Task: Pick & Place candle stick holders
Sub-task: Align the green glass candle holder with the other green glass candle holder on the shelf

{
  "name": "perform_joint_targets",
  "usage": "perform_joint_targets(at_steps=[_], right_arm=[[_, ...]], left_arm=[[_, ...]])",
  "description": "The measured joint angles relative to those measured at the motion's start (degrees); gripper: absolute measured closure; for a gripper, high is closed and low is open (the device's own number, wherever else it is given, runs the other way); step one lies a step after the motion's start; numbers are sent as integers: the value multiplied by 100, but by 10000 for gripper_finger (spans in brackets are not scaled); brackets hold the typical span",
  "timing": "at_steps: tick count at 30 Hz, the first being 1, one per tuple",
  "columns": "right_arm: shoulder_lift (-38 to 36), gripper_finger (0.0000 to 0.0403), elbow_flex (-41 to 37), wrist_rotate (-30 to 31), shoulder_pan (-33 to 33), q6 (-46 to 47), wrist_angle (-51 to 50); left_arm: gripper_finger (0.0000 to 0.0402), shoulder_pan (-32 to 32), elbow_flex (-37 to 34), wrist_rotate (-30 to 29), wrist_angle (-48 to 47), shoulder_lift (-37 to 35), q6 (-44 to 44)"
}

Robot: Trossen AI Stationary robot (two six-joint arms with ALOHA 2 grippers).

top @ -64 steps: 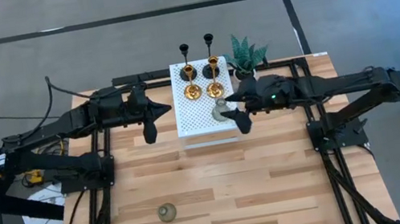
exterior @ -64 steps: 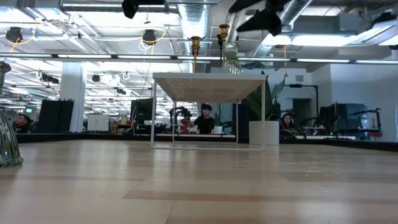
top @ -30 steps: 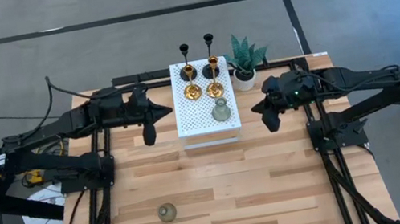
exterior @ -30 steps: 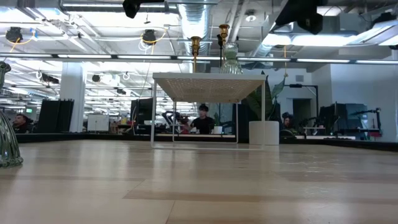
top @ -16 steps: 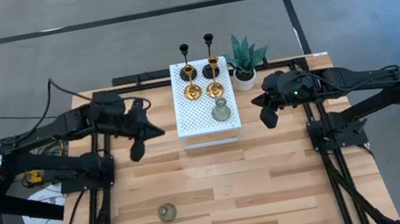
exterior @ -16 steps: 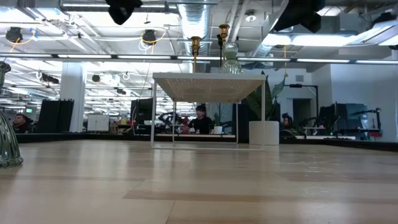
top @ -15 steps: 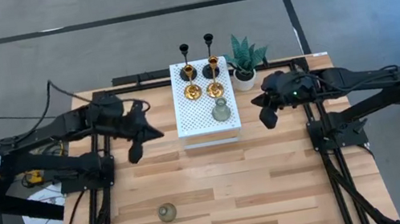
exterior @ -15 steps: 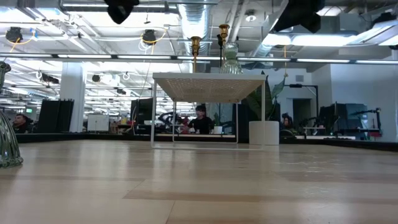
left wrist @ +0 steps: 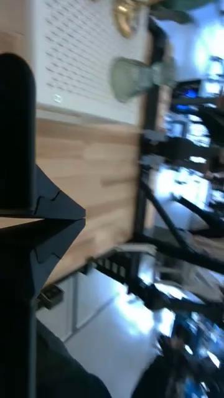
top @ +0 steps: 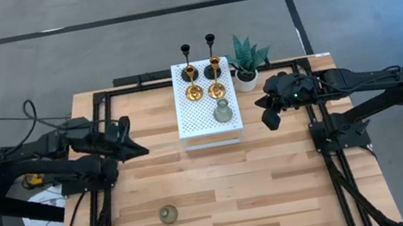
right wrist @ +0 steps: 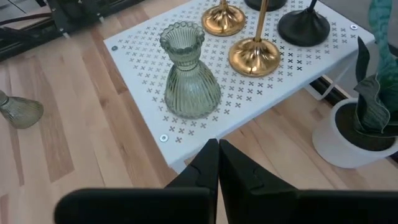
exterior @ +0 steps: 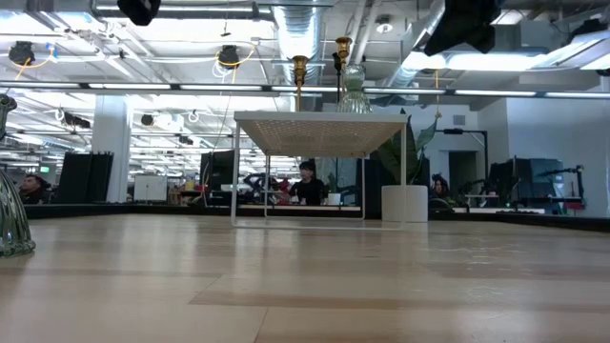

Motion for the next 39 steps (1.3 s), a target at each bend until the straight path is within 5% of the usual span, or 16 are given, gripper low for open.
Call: perform_joint_targets(at_steps=[10,18,29,39], right_arm=[[0,403,0,170,-2,-43,205],[24,403,0,193,-2,629,352],[428,403,2,208,-2,1059,348],[839,403,1,130,-2,1057,312]], left_arm=[[398,-547,-1304,0,1454,-151,-536],[399,-1673,-1485,-9,1845,-246,-782],[399,-3356,-1641,-1408,1809,-352,-603],[399,-3798,-2380,-1887,1809,-357,-648]])
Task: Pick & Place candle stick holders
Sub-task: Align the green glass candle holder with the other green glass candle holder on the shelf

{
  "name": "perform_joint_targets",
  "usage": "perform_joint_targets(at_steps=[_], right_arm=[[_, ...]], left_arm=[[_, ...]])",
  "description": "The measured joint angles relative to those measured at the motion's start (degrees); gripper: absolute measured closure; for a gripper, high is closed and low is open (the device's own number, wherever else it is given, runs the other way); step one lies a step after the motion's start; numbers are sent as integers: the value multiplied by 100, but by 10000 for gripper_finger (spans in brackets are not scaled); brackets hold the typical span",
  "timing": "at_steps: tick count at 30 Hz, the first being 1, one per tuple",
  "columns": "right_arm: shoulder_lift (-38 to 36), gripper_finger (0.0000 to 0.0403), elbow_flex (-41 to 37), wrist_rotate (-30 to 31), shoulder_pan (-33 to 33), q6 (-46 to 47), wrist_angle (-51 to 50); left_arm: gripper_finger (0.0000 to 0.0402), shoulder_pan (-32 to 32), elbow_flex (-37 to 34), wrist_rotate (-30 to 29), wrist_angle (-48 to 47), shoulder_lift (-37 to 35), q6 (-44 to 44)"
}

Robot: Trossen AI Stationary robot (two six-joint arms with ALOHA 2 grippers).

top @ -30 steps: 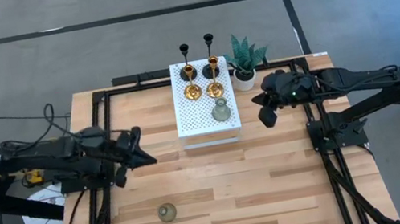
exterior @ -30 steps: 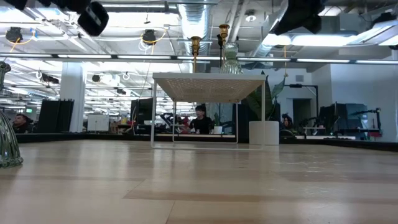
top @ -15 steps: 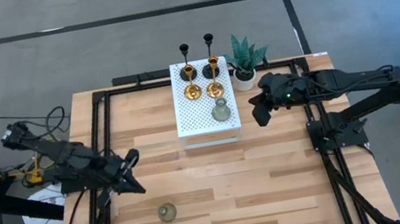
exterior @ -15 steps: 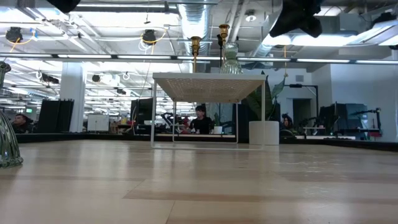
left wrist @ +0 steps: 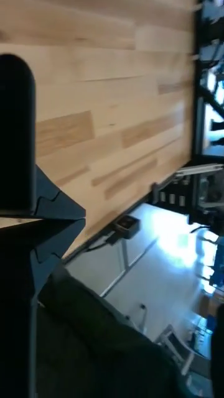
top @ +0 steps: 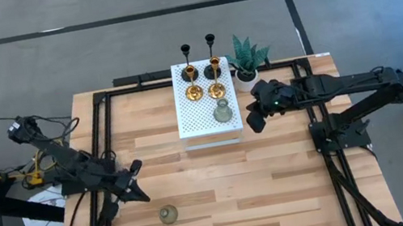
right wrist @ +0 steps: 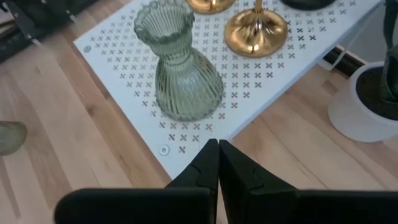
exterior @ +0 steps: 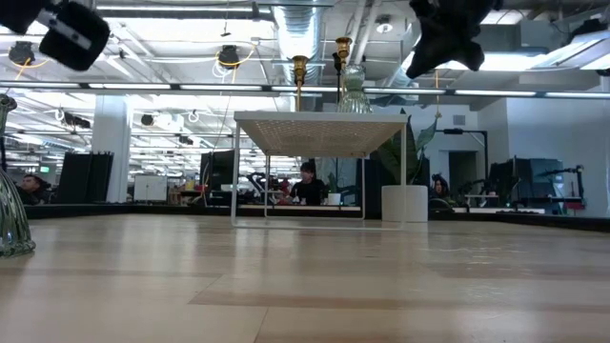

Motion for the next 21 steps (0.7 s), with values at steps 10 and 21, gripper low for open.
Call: perform_joint_targets(at_steps=[10,21], right_arm=[[-372,403,1,1,0,58,-209],[-655,403,1,34,-13,253,-234]], left_arm=[[399,-379,-693,-9,-2,1,-733],[399,-401,-1255,-433,83,8,-907]])
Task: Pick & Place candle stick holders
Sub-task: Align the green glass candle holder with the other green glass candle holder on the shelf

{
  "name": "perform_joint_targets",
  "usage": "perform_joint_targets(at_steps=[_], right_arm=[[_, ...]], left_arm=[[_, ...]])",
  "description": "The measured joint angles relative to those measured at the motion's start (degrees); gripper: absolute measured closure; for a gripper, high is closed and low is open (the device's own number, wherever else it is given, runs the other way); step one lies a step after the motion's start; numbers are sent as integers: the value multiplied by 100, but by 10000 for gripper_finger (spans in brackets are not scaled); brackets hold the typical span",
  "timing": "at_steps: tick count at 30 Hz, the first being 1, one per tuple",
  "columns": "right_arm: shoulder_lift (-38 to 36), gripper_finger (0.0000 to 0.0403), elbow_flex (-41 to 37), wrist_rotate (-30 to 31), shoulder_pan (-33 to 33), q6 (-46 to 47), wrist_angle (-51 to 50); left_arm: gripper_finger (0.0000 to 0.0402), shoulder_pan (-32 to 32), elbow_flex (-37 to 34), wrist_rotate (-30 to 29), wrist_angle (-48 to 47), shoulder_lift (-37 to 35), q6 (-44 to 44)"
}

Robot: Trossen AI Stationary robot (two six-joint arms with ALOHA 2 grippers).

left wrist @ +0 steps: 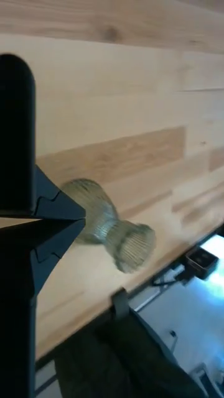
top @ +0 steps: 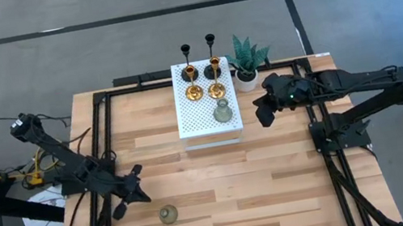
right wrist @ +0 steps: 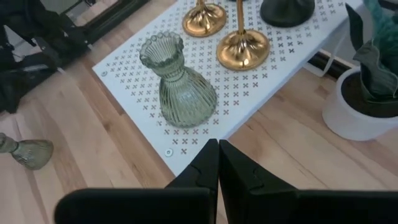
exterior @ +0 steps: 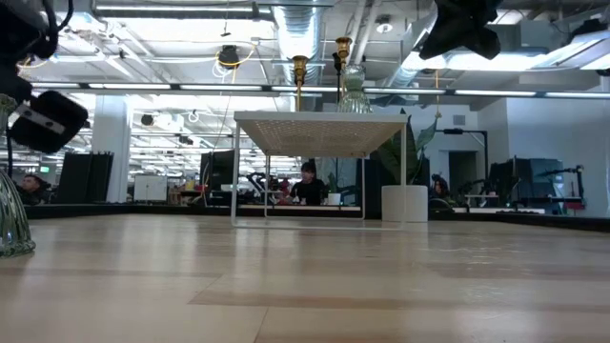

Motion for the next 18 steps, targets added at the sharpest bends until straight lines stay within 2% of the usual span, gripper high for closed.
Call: perform_joint_targets(at_steps=[9,14,18], right_arm=[[-1,403,0,1,2,1,5],[-3,403,0,2,2,2,3],[-2,403,0,4,0,4,5]], left_arm=[[396,6,-477,28,166,89,-1],[394,11,-482,69,178,271,-686],[397,9,-482,222,312,441,-442]])
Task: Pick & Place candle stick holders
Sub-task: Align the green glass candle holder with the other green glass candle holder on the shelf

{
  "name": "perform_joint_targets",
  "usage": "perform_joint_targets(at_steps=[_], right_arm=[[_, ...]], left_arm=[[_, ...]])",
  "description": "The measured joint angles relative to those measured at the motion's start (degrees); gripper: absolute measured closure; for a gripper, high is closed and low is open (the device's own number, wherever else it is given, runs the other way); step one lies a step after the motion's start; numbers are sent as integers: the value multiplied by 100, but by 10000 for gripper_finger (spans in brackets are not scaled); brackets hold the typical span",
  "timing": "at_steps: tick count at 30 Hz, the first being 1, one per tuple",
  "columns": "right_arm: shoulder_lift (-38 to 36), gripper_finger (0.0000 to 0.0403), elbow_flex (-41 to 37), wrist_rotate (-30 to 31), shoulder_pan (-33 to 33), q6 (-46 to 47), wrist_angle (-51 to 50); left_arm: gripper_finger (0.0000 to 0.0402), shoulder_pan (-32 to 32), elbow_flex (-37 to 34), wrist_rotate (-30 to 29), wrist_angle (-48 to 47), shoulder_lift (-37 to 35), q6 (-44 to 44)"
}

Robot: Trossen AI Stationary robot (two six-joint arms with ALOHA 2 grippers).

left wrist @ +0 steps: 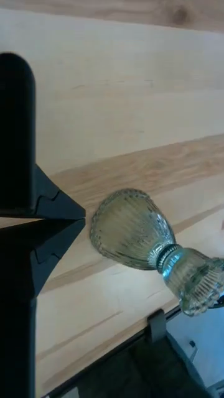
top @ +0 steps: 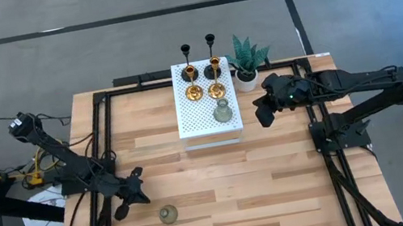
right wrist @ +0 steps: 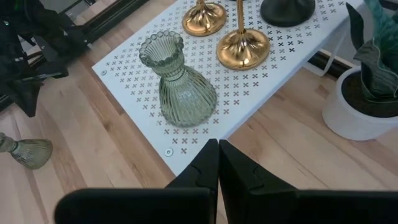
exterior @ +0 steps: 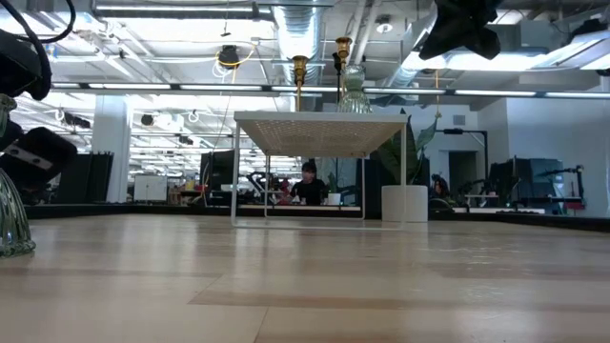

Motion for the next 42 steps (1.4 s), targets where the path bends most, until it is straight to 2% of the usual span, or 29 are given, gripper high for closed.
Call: perform_joint_targets(at_steps=[7,17,23,28,34,42], right_arm=[[1,403,0,-4,4,103,0],[1,403,0,-11,4,251,0],[1,403,0,-20,4,254,0],[1,403,0,-22,4,385,0],[1,403,0,-22,4,400,0],[3,403,0,-22,4,400,0]], left_arm=[[364,2,0,-366,708,435,568],[267,2,0,-394,1000,1028,693],[207,2,0,-394,1768,1343,701],[165,2,0,-390,2161,1685,1170],[147,2,0,-381,2956,2283,1393],[147,4,2,-3,4140,3229,1381]])
